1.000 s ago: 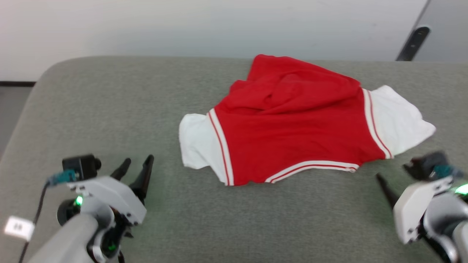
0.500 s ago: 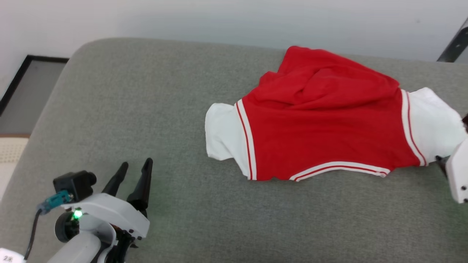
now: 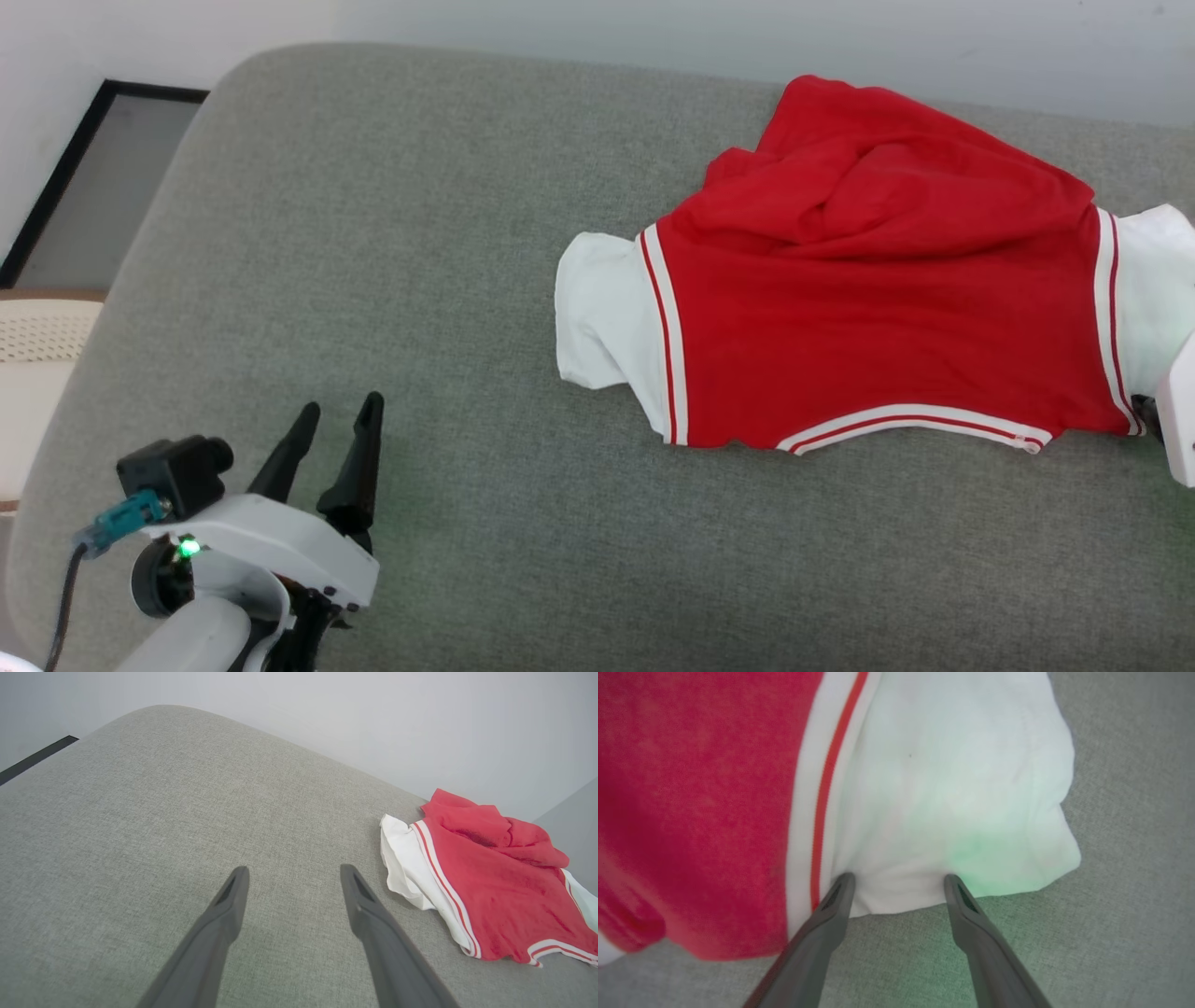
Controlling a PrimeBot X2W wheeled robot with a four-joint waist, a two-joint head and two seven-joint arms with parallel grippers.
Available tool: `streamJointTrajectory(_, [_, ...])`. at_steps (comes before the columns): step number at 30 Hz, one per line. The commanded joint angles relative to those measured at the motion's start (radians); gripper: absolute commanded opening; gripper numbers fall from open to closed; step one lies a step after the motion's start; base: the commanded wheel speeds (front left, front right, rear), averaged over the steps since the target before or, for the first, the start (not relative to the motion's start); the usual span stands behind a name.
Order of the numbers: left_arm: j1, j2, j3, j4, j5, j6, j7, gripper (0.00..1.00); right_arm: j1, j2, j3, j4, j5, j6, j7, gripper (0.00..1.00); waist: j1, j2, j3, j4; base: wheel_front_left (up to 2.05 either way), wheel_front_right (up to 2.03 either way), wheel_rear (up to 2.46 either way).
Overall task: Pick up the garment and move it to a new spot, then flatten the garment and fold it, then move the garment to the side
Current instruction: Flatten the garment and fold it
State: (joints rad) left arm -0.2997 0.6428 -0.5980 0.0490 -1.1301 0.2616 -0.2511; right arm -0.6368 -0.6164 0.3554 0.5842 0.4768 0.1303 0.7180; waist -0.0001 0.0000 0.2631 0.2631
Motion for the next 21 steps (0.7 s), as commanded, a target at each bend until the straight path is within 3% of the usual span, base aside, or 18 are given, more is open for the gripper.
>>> streamJointTrajectory(1, [0.009,0.003,0.005,-0.007,0.002,0.003,-0.004,1.0,0.028,0.025,0.035,0.035,0.009,0.001,0.014,1.0,0.0001,0.0,0.012,0.005,0.0,0.0,0.0])
streamJointTrajectory(8, [-0.008,0.004,0.006,-0.022,0.01,0.0,-0.004,1.0,0.013,0.013,0.087,0.099,0.021,0.0,0.024,1.0,0.0001,0.0,0.035,0.011,0.0,0.0,0.0])
streamJointTrajectory(9, [-0.01,0.004,0.005,-0.022,0.011,-0.001,-0.003,1.0,0.012,0.014,0.093,0.106,0.021,0.0,0.018,0.91,0.0001,0.0,0.035,0.012,0.0,0.0,0.0])
streamJointTrajectory(11, [-0.011,0.004,0.004,-0.022,0.011,-0.001,-0.002,1.0,0.009,0.015,0.105,0.117,0.018,0.0,0.014,0.53,0.0001,0.0,0.036,0.013,0.0,0.0,0.0])
streamJointTrajectory(12, [-0.01,0.004,0.004,-0.021,0.01,-0.001,-0.002,1.0,0.007,0.014,0.116,0.119,0.016,0.0,0.011,0.42,0.0001,0.0,0.036,0.013,0.0,0.0,0.0])
streamJointTrajectory(13, [-0.01,0.004,0.005,-0.022,0.01,-0.001,-0.002,1.0,0.004,0.014,0.123,0.123,0.018,0.0,0.006,0.15,0.0001,0.0,0.037,0.013,0.0,0.0,0.0])
streamJointTrajectory(14, [-0.01,0.004,0.006,-0.023,0.009,-0.002,-0.002,1.0,0.003,0.013,0.13,0.125,0.022,0.0,0.002,0.0,0.0001,0.0,0.037,0.013,0.0,0.0,0.0])
streamJointTrajectory(21, [-0.011,0.001,0.003,-0.032,0.009,-0.004,-0.001,1.0,-0.02,0.007,0.155,0.154,0.017,0.0,-0.026,0.0,0.0001,0.0,0.033,0.009,0.0,0.0,0.0])
